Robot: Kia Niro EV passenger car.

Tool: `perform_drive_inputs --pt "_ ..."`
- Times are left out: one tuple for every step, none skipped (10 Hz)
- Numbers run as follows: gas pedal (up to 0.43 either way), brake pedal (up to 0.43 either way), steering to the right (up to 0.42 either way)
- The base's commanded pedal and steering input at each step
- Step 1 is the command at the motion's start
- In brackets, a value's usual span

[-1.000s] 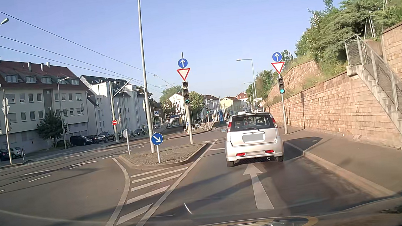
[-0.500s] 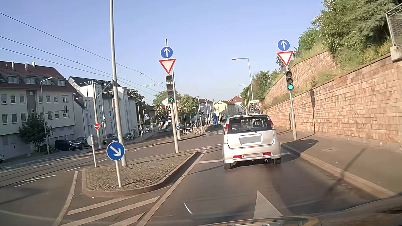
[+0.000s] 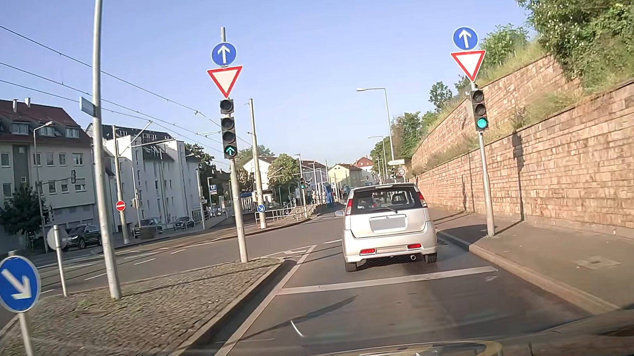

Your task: Follow the waypoints while adhering to traffic rules and regulations

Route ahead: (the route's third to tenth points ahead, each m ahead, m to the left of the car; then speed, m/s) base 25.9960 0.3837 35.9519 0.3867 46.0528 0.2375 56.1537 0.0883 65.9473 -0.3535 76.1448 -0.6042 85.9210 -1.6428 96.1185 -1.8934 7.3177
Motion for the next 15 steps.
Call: perform_drive_inputs --pt "0.047 0.0 0.022" --pt "0.039 0.0 0.02" --pt "0.008 0.0 0.016" --pt "0.008 0.0 0.011" --pt "0.008 0.0 0.009" --pt "0.008 0.0 0.006" --pt "0.008 0.0 0.004" --pt "0.059 0.0 0.003" --pt "0.059 0.0 0.003" --pt "0.059 0.0 0.003" --pt "0.059 0.0 0.003" --pt "0.059 0.0 0.003" --pt "0.059 0.0 0.003" --pt "0.059 0.0 0.003" --pt "0.059 0.0 0.003"
